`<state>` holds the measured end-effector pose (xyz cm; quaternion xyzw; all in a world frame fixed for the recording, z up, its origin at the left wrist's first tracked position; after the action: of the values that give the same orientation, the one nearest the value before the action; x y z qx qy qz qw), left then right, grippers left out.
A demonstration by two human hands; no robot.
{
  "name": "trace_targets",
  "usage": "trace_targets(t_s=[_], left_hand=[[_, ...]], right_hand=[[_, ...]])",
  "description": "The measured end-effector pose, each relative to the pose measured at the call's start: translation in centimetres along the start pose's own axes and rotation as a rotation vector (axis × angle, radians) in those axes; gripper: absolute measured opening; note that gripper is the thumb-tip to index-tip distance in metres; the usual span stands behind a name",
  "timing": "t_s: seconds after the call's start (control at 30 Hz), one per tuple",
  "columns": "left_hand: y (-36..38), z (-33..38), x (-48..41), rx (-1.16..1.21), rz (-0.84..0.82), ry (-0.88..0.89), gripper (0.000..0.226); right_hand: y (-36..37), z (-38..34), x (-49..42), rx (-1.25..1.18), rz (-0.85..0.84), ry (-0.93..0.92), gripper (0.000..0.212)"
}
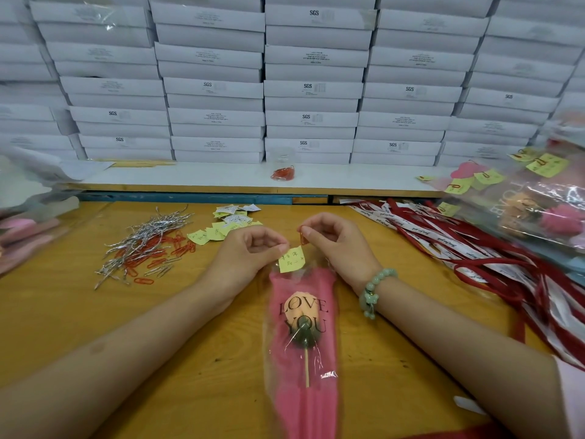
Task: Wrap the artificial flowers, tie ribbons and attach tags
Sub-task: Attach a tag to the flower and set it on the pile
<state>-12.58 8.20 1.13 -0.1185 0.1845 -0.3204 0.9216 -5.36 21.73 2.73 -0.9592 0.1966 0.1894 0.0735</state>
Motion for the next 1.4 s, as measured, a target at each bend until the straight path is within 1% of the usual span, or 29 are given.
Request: trace_targets(t_s=[0.27, 0.37, 0.43, 0.53, 0.63, 0.73, 0.87, 0.93, 1.0, 1.13, 1.27, 1.4], left_hand=[[0.3, 0.4, 0.2, -0.06, -0.051, 0.022, 0.007], [0.5, 0.6, 0.2, -0.08, -0.07, 0.041, 0.01], [0.7, 0.8, 0.3, -0.103, -0.087, 0.056, 0.014], [0.7, 0.7, 0.3, -0.098, -0.08, 0.022, 0.018], [0.5, 0.4, 0.3, -0.099, -0.057, -0.018, 0.019], [0.6, 0.3, 0.3, -0.089, -0.053, -0.038, 0.015], [0.7, 0.2, 0.4, -0.061, -0.055, -0.04, 0.002], [0.5, 0.2, 0.3, -0.077, -0.042, -0.037, 0.004], [0.4, 0.2, 0.3, -0.076, -0.039, -0.031, 0.007], [0.3, 0.3, 0.2, -0.038, -0.047, -0.014, 0.017], [0.2, 0.2, 0.2, -0.029, -0.047, -0.004, 0.013], [0.5, 0.5, 0.3, -0.062, -0.082, 0.029, 0.009]], right_hand=[[-0.2, -0.1, 0.0, -0.032, -0.001, 0.005, 0.015], [-0.3, -0.3, 0.1, -0.057, 0.01, 0.0, 0.016], [-0.3, -0.2, 0.2, -0.075, 0.03, 0.007, 0.014], [-0.5, 0.0, 0.2, -0.097, 0.062, 0.043, 0.009], [-0.7, 0.0, 0.3, -0.105, 0.084, 0.062, 0.01], [-0.5, 0.3, 0.5, -0.095, 0.074, 0.096, 0.002], [-0.5, 0.4, 0.4, -0.084, 0.057, 0.103, 0.017], [-0.3, 0.4, 0.4, -0.054, 0.033, 0.101, 0.025], [-0.1, 0.3, 0.4, -0.028, 0.009, 0.093, 0.028], [-0.1, 0.1, 0.4, -0.027, 0.013, 0.076, 0.022], [-0.7, 0.1, 0.4, -0.066, 0.066, 0.062, 0.014], [-1.3, 0.1, 0.3, -0.1, 0.124, 0.061, 0.01]])
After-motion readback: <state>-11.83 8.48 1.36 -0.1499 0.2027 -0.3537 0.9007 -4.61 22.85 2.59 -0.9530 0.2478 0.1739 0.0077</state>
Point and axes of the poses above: each hand's wrist, its own x-axis away from the middle knuckle, its own y-axis out of the palm, z = x × y, the point moved 8 cm from there along -x, towards the middle knuckle, and after that the axes turned 11 degrees about -x, right-handed, at the moved point
